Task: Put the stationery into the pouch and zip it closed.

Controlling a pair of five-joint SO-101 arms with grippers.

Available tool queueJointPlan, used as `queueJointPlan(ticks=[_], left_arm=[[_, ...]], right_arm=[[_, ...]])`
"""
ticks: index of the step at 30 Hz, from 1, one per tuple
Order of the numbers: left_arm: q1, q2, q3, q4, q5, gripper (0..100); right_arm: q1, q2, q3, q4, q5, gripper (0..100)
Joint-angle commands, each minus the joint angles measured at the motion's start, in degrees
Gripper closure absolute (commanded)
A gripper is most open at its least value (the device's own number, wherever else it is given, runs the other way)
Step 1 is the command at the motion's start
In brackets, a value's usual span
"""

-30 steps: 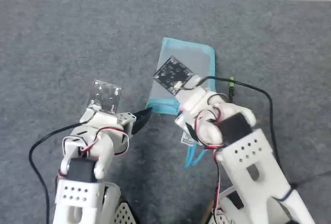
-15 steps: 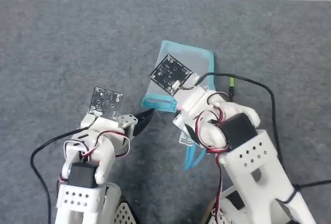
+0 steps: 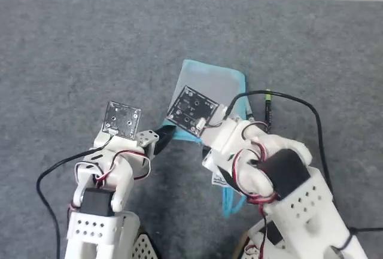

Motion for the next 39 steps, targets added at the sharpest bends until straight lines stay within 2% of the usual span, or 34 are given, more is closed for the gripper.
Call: queueJointPlan(ticks=[1, 9, 14, 22, 30, 39], left_arm=[[0.0, -1.14, 0.75, -2.02, -1.05, 71], [-0.44, -1.58, 0.92, -2.02, -0.7, 88], [-0.88, -1.58, 0.92, -2.02, -0.53, 99], [-9.05, -1.58, -0.48, -2.02, 3.52, 99], [-9.49, -1.58, -0.4, -2.02, 3.52, 99], [-9.05, -1.49, -0.4, -2.02, 3.16, 99]], right_arm=[[-0.04, -2.33, -3.34, 1.01, 0.97, 99.1], [0.22, -2.24, -2.9, 0.84, 0.97, 99.1], [6.02, -2.24, -2.9, 0.75, 0.97, 99.1], [12.7, -2.24, -2.55, 0.48, 2.46, 99.1], [13.32, -2.24, 3.87, -5.41, 2.29, 99.1], [19.65, -2.24, 12.92, -14.99, 2.64, 99.1]])
